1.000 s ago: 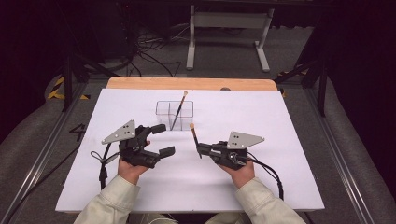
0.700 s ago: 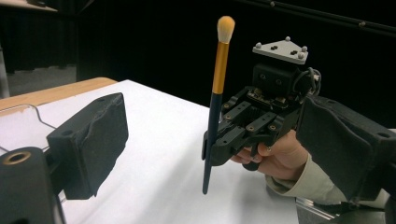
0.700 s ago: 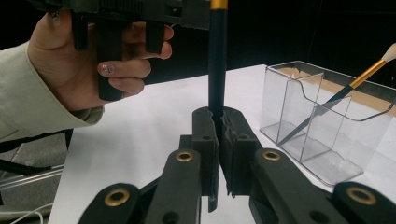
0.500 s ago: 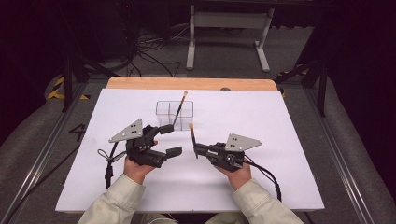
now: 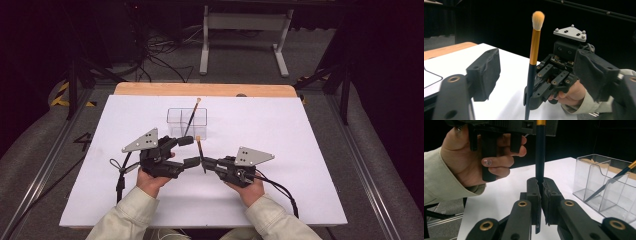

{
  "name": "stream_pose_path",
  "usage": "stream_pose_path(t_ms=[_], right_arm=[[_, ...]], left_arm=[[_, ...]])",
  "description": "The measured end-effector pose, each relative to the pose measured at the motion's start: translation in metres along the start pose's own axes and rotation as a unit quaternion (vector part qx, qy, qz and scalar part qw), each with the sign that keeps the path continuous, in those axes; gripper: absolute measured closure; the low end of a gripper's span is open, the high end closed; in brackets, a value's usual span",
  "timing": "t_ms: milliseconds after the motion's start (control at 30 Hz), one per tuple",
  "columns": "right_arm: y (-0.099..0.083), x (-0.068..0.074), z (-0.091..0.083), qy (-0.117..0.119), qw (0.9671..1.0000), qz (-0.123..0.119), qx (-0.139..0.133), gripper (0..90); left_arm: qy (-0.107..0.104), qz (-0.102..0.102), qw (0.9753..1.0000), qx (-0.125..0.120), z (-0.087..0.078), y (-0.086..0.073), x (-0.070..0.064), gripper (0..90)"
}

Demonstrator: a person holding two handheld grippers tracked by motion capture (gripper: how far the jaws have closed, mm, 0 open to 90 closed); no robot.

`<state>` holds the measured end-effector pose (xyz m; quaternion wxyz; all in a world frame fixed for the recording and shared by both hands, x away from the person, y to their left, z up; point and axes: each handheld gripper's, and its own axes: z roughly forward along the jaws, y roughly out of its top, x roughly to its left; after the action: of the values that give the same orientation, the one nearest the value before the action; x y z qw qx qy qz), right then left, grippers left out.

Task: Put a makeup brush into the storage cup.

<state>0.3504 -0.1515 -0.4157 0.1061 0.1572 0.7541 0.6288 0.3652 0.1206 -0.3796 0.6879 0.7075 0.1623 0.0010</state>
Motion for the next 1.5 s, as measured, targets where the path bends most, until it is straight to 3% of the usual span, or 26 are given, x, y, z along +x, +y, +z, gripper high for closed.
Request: stream_pose_path(t_ms=[267,633,833,1033,1167,1267,1367,1500], right_arm=[[-0.001,0.004,0.003,0.002,1.0,0.001,-0.004,84.8],[-0.001,0.005,0.005,0.002,1.0,0.001,-0.006,84.8],[-0.001,0.006,0.005,0.003,1.0,0.001,-0.006,84.7],[0.0,0.006,0.004,0.001,1.0,-0.002,-0.005,82.0],[0.004,0.003,-0.002,0.001,1.0,-0.005,-0.002,59.2],[0.007,0.0,-0.009,-0.015,0.9999,-0.006,-0.001,39.6],[0.01,-0.002,-0.017,-0.038,0.9991,-0.02,0.007,26.7],[0.012,-0.007,-0.026,-0.051,0.9986,-0.012,0.006,16.2]], left_arm=[[0.001,0.002,1.0,0.004,0.003,-0.001,-0.002,42.5],[0.019,0.009,0.9996,0.017,0.004,-0.002,-0.004,64.9],[0.028,0.02,0.9991,0.025,0.004,-0.002,-0.005,81.6],[0.035,0.032,0.9984,0.03,0.004,-0.001,-0.008,82.6],[0.042,0.041,0.9977,0.033,0.0,0.003,-0.007,82.8],[0.048,0.046,0.9971,0.037,-0.003,0.004,-0.006,82.8],[0.056,0.048,0.9965,0.04,-0.005,0.006,-0.006,82.8],[0.064,0.054,0.9955,0.043,-0.007,0.007,-0.006,82.8]])
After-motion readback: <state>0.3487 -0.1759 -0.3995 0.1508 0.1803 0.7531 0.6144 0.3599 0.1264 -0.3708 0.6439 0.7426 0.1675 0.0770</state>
